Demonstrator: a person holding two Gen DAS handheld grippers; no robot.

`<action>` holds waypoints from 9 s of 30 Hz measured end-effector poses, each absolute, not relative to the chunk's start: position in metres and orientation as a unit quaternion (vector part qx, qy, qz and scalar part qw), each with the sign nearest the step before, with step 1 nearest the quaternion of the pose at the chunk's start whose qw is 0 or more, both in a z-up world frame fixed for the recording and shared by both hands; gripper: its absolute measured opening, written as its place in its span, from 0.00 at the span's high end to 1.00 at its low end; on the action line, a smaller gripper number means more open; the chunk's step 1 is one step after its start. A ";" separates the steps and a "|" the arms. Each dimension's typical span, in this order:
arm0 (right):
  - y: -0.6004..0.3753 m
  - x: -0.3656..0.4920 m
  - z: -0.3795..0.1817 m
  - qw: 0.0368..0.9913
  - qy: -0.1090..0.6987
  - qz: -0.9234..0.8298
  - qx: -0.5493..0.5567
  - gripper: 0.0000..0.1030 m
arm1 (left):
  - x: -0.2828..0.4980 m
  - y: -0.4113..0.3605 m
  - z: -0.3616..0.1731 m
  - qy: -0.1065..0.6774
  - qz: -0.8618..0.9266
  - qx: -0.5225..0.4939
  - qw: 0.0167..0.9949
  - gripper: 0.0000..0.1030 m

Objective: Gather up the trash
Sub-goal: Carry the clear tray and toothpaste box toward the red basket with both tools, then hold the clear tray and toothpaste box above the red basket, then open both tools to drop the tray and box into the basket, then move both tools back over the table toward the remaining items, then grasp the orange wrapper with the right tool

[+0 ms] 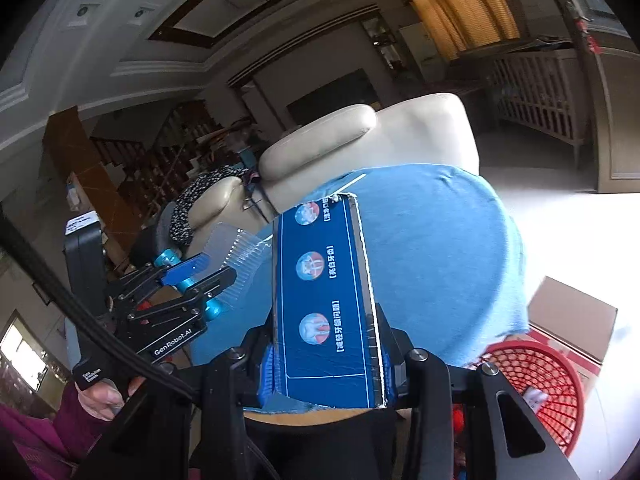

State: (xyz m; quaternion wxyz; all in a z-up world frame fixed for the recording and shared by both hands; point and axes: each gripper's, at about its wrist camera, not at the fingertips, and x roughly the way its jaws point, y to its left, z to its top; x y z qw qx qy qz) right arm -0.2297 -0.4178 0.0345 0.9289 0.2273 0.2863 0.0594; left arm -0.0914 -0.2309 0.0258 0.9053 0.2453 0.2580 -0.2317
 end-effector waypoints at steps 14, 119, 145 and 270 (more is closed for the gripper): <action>-0.441 -0.254 0.024 0.932 0.277 0.017 0.235 0.59 | -0.114 -0.262 0.026 0.243 -0.237 0.272 0.900 0.56; -0.491 -0.318 0.014 0.928 0.245 -0.072 0.272 0.58 | -0.162 -0.337 0.014 0.230 -0.294 0.342 0.862 0.56; -0.506 -0.318 0.004 0.919 0.260 -0.086 0.284 0.58 | -0.164 -0.351 0.001 0.250 -0.300 0.352 0.850 0.56; -0.325 0.057 -0.079 0.810 0.492 0.113 0.299 0.46 | 0.022 -0.011 -0.108 0.423 -0.046 0.190 0.885 0.43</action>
